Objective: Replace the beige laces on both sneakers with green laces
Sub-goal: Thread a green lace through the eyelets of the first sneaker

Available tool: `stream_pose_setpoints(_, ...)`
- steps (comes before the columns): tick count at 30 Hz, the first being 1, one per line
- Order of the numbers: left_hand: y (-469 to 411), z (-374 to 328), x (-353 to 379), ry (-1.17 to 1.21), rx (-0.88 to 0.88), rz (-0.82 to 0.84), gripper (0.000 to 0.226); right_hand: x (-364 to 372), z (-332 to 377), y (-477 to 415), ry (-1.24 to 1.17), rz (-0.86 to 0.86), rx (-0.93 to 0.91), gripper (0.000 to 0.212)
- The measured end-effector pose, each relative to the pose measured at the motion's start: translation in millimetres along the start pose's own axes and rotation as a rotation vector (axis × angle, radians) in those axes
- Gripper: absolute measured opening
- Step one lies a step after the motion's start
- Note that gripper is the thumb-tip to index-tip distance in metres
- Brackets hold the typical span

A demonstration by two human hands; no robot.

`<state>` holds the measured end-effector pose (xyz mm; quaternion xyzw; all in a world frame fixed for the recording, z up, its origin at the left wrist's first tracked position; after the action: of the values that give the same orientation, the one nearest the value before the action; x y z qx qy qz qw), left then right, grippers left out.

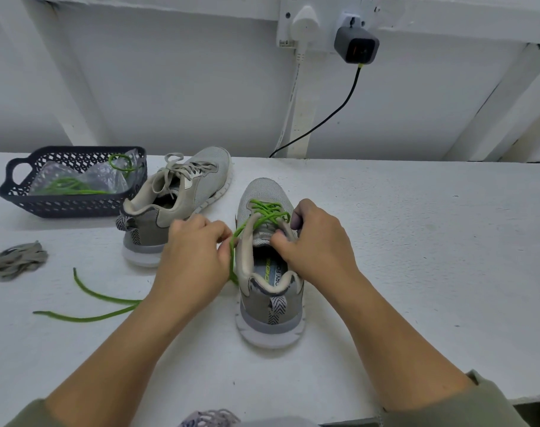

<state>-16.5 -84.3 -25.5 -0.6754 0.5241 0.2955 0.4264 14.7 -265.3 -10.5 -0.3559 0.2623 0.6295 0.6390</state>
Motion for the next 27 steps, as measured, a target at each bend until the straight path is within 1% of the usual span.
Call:
stream_pose_setpoints(1,1.7,3.6,4.1,-0.051,-0.023,0.047,0.014,0.4,0.0,0.1,0.002,0.004,0.001,0.024)
stream_pose_setpoints(2,1.6,3.9,4.1,-0.073,-0.031,0.058,0.016,0.7,0.4,0.0,0.005,0.006,0.0,0.024)
stream_pose_setpoints(3,-0.4,1.9,-0.4,-0.045,-0.031,0.02,0.017,0.9,0.7,-0.2,0.009,0.008,-0.002,0.023)
stream_pose_setpoints(5,-3.1,-8.6,-20.0,0.057,0.005,-0.148,0.017,0.8,1.4,-0.4,0.017,0.008,-0.007,0.022)
stream_pose_setpoints(6,-4.3,-11.3,-26.1,0.085,0.014,-0.188,0.02,0.6,1.5,-0.4,0.017,0.007,-0.007,0.022)
stream_pose_setpoints(7,-6.2,-11.4,-25.8,0.085,0.006,-0.155,0.028,0.6,1.3,-0.6,0.016,0.005,-0.007,0.021)
stream_pose_setpoints(8,-6.8,-10.8,-21.1,0.062,-0.005,-0.083,0.035,0.8,1.2,-0.6,0.014,0.004,-0.009,0.021)
stream_pose_setpoints(9,-6.3,-10.3,-14.3,0.027,-0.005,-0.015,0.038,1.1,1.2,-0.5,0.01,0.002,-0.01,0.022)
stream_pose_setpoints(10,-5.7,-9.0,-7.7,0.01,-0.001,0.028,0.037,1.5,1.1,-0.5,0.001,0.0,-0.009,0.021)
stream_pose_setpoints(13,-3.4,-7.0,-4.7,0.125,-0.029,0.03,0.023,1.9,-0.3,-0.6,-0.026,-0.004,0.0,0.021)
stream_pose_setpoints(14,-1.0,-2.7,-3.4,0.13,-0.063,0.062,0.022,1.8,-0.9,-0.2,-0.032,-0.004,0.004,0.021)
stream_pose_setpoints(15,1.5,3.0,-1.0,0.079,-0.106,0.124,0.025,1.8,-1.5,-0.1,-0.038,-0.004,0.007,0.022)
stream_pose_setpoints(17,8.6,13.5,4.1,-0.112,-0.161,0.28,0.03,1.9,-2.0,0.5,-0.04,-0.008,0.004,0.023)
stream_pose_setpoints(18,11.1,14.2,3.7,-0.171,-0.171,0.326,0.029,2.1,-1.6,0.6,-0.04,-0.01,0.002,0.023)
stream_pose_setpoints(19,11.0,12.8,1.7,-0.17,-0.171,0.311,0.023,2.5,-1.4,0.4,-0.041,-0.01,0.0,0.023)
stream_pose_setpoints(20,8.8,9.3,-3.8,-0.103,-0.17,0.228,0.017,2.7,-1.0,0.2,-0.04,-0.01,-0.002,0.022)
stream_pose_setpoints(21,5.7,5.7,-10.7,-0.003,-0.176,0.119,0.017,2.7,-0.7,0.1,-0.039,-0.01,-0.005,0.021)
stream_pose_setpoints(22,2.4,2.3,-15.7,0.09,-0.181,0.051,0.024,2.2,-0.2,0.2,-0.043,-0.01,-0.007,0.021)
stream_pose_setpoints(23,-2.0,-1.2,-15.8,0.164,-0.186,0.071,0.029,1.9,-0.4,0.3,-0.055,-0.01,-0.004,0.021)
stream_pose_setpoints(25,-6.6,-1.7,-4.1,0.321,-0.21,0.253,0.032,1.3,-1.2,1.4,-0.083,-0.017,0.009,0.021)
stream_pose_setpoints(26,-7.1,1.3,-3.6,0.423,-0.242,0.295,0.037,0.5,-2.2,2.1,-0.092,-0.024,0.016,0.021)
stream_pose_setpoints(27,-9.6,3.9,-8.8,0.525,-0.284,0.285,0.039,-0.6,-3.8,2.3,-0.102,-0.035,0.024,0.021)
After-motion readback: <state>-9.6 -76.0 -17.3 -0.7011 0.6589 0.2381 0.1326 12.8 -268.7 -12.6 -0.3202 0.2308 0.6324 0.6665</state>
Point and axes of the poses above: each hand's wrist, its own y-axis away from the middle knuckle, its own x-axis out of the palm, z = x × y, the point moved 7 cm from there along -y, towards the middle knuckle, and after that the axes turned 1 degree about x, right-handed, at the moved point
